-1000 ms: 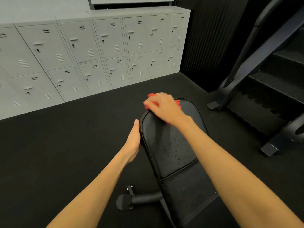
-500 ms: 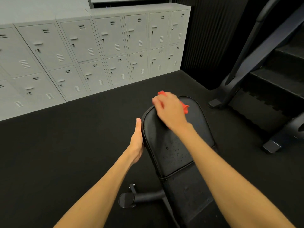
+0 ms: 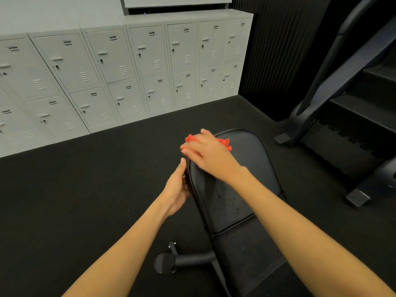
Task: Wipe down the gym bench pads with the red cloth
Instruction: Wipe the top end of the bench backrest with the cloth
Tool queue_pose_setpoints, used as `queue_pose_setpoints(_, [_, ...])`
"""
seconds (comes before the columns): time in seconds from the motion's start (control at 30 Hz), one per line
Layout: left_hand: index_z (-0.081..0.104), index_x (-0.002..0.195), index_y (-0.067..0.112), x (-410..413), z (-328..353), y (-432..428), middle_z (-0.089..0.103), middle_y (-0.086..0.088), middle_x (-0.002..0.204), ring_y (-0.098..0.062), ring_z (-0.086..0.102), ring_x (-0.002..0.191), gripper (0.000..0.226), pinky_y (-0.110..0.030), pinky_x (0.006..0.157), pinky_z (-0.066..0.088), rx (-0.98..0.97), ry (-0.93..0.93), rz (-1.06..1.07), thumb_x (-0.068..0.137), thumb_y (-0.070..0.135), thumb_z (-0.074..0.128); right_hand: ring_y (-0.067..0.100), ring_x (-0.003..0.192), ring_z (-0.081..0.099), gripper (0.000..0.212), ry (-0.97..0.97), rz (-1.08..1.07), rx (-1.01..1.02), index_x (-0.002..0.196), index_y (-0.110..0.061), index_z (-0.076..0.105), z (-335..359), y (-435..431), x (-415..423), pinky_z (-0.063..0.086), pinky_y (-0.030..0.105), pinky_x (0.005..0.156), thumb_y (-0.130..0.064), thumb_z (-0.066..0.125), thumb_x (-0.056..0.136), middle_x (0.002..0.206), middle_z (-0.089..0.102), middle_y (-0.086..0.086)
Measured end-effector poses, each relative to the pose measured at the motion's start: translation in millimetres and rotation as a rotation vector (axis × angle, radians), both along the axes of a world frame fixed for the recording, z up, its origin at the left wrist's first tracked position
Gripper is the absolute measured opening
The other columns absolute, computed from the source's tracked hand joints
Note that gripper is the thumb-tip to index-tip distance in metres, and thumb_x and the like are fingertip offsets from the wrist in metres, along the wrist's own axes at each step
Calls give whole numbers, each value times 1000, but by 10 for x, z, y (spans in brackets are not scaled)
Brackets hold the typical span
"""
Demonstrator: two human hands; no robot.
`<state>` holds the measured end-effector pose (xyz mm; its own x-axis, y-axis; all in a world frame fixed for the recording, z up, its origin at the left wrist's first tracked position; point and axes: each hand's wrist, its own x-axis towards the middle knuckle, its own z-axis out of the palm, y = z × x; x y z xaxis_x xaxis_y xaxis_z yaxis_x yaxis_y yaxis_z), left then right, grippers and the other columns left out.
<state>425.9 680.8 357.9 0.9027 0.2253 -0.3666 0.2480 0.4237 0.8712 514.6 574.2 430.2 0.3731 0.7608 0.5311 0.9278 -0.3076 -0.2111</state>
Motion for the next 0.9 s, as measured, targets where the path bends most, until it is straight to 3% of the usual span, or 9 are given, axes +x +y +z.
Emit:
queue_pose_setpoints(0.13, [71,112,21,-16,-7,-4,77,-1,108,-13,74,96,51,-32,81,54,-10,41,-1,103,56,34,32,92,61,15,87,-308,108,84,-9,72,130,-310,465,31,30,84,-9,59,91,93,71,8])
queue_pose_setpoints(0.27, [70,112,25,-21,4,-17,77,4,106,-9,73,97,53,-31,82,51,17,54,7,104,58,29,26,94,53,25,343,-558,201,91,-12,66,32,-535,681,32,34,88,-18,43,99,99,65,3])
queue_pose_setpoints(0.37, [74,103,29,-22,18,-51,78,6,103,-6,73,93,55,-31,84,50,24,48,32,103,59,28,27,93,48,20,354,-683,314,104,-12,64,-69,-367,448,30,32,84,-21,48,96,109,60,10])
queue_pose_setpoints(0.43, [81,91,30,-11,4,-77,78,5,102,-6,74,91,62,-31,84,50,16,45,53,103,59,28,30,103,48,22,294,-606,342,112,-11,64,-130,-260,193,32,33,89,-20,52,95,119,57,12])
queue_pose_setpoints(0.5, [83,87,31,-4,3,-99,78,3,103,-7,73,93,63,-29,81,52,9,37,69,103,59,29,32,121,45,28,240,-463,324,120,-9,63,-206,-187,-64,30,37,104,-17,54,96,129,55,15])
queue_pose_setpoints(0.6, [75,105,30,-18,22,-110,77,1,110,-10,72,102,53,-24,76,57,25,-4,59,104,56,29,30,136,37,34,184,-240,216,129,-9,59,-319,-164,-358,18,36,114,-16,54,97,140,49,15])
queue_pose_setpoints(0.73, [64,125,35,3,133,-104,76,3,112,-8,71,104,45,-23,80,56,134,-87,74,105,56,29,30,137,37,37,17,-1,-3,134,-10,56,-290,-355,-228,21,40,115,-17,55,97,143,47,15])
queue_pose_setpoints(0.8, [56,131,43,73,229,-92,74,5,118,-9,69,110,44,-26,89,54,202,-120,100,101,62,31,32,133,41,37,-4,-35,-19,133,-8,56,-219,-494,8,23,39,113,-16,54,97,140,48,17])
queue_pose_setpoints(0.9, [50,137,49,170,311,-110,62,13,135,-7,59,123,45,-37,112,42,342,-121,50,99,66,32,31,133,40,34,185,-291,130,133,-12,56,-187,-783,358,23,36,114,-17,51,100,141,49,14])
